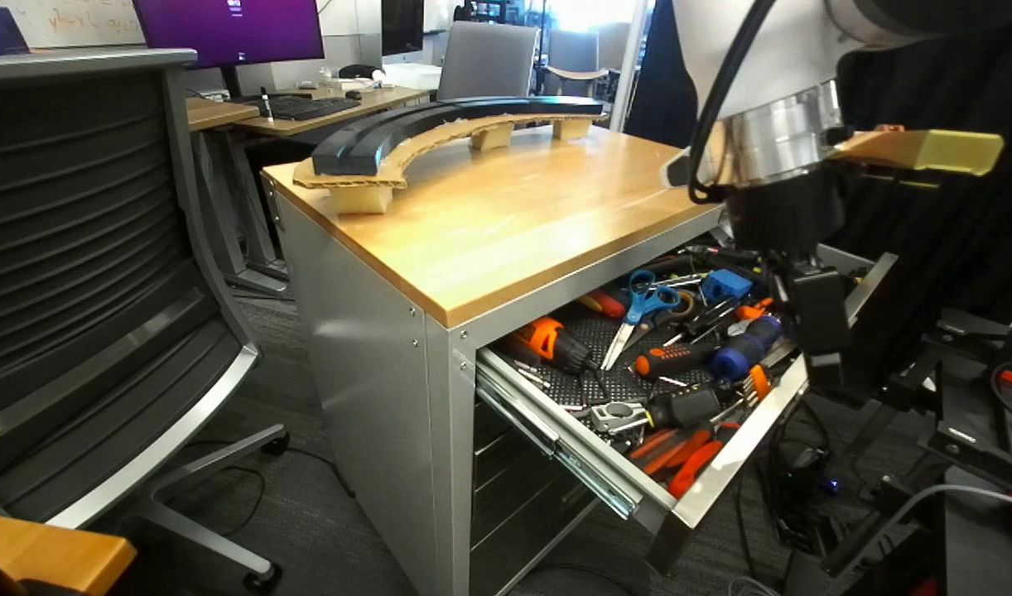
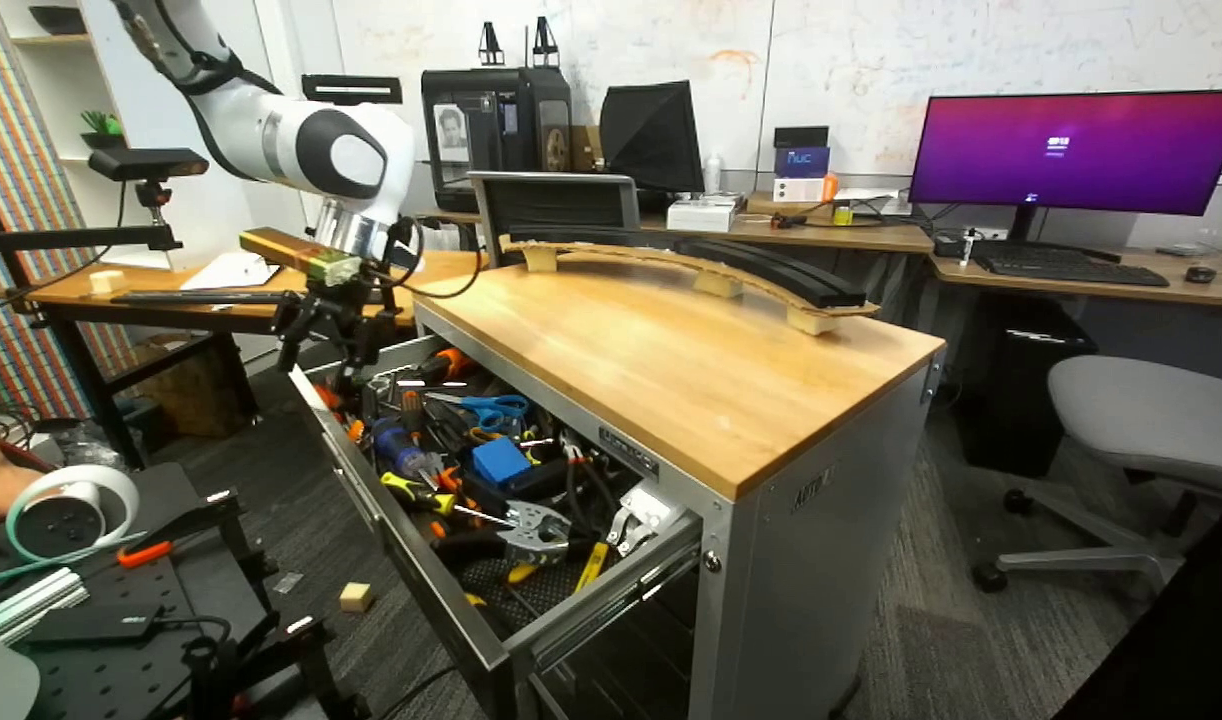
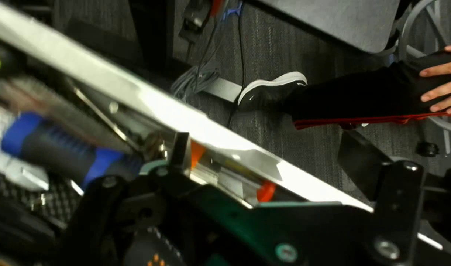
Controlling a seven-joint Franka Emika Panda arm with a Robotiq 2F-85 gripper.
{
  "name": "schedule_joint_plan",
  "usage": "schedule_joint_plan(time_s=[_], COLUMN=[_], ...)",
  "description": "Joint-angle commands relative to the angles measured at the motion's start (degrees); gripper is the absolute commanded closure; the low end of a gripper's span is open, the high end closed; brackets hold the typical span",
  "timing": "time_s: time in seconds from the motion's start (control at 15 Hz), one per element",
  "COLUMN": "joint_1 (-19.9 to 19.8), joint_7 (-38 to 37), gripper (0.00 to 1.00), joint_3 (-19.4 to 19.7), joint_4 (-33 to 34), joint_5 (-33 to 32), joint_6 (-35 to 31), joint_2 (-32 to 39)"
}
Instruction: Put the screwdriver in the open drawer and close it
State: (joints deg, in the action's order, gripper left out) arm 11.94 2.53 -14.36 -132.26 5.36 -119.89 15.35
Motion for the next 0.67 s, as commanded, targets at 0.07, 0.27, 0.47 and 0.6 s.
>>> schedule_joint_plan(time_s=[0.07, 0.27, 0.47, 0.6], joint_1=[-1.41, -1.69, -0.32, 1.33], joint_7=[-3.16, -3.04, -6.31, -11.36], gripper=[0.34, 0.58, 0.82, 0.93], joint_3=[0.21, 0.75, 1.54, 2.76], joint_4=[-14.9, -17.67, -16.13, -15.04], joint_5=[11.79, 17.94, 13.23, 5.37], joint_6=[-6.42, -14.0, -21.62, -26.88], joint_2=[-9.19, -8.03, -2.98, -0.83])
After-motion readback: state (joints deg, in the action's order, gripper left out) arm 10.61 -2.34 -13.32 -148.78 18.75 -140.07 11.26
